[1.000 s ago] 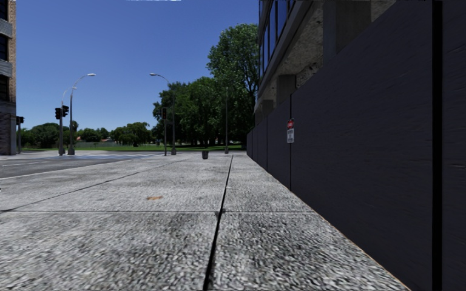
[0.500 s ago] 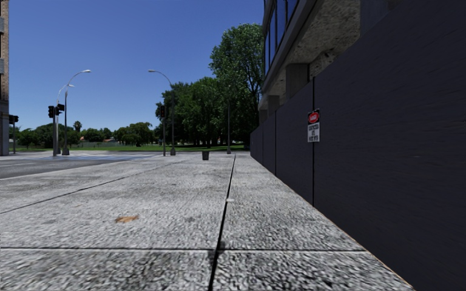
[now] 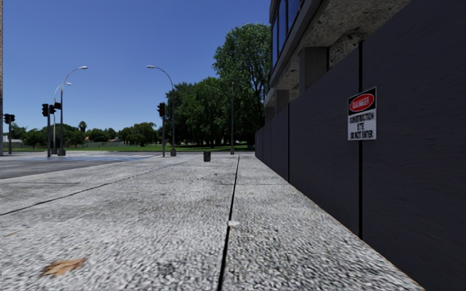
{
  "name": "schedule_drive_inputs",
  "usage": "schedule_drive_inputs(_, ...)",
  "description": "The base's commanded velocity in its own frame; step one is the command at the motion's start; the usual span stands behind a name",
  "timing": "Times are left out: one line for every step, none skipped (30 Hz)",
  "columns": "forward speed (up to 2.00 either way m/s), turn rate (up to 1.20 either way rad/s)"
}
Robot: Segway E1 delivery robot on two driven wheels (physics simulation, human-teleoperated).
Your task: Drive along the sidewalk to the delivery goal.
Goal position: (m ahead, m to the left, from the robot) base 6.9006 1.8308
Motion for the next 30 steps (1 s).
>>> schedule_drive_inputs(2.00,0.00)
schedule_drive_inputs(2.00,0.00)
schedule_drive_inputs(2.00,0.00)
schedule_drive_inputs(2.00,0.05)
schedule_drive_inputs(2.00,0.26)
schedule_drive_inputs(2.00,0.26)
schedule_drive_inputs(2.00,0.45)
schedule_drive_inputs(2.00,0.60)
schedule_drive_inputs(2.00,0.67)
schedule_drive_inputs(2.00,0.68)
schedule_drive_inputs(2.00,0.68)
schedule_drive_inputs(2.00,0.68)
schedule_drive_inputs(2.00,0.67)
schedule_drive_inputs(2.00,0.15)
schedule_drive_inputs(2.00,0.05)
schedule_drive_inputs(2.00,0.02)
schedule_drive_inputs(2.00,0.02)
schedule_drive_inputs(2.00,0.00)
schedule_drive_inputs(2.00,0.00)
schedule_drive_inputs(2.00,0.00)
schedule_drive_inputs(2.00,0.00)
schedule_drive_inputs(2.00,0.00)
schedule_drive_inputs(2.00,0.00)
schedule_drive_inputs(2.00,0.00)
schedule_drive_inputs(2.00,0.02)
schedule_drive_inputs(2.00,0.23)
schedule_drive_inputs(2.00,0.42)
schedule_drive_inputs(2.00,0.49)
schedule_drive_inputs(2.00,0.51)
schedule_drive_inputs(2.00,0.51)
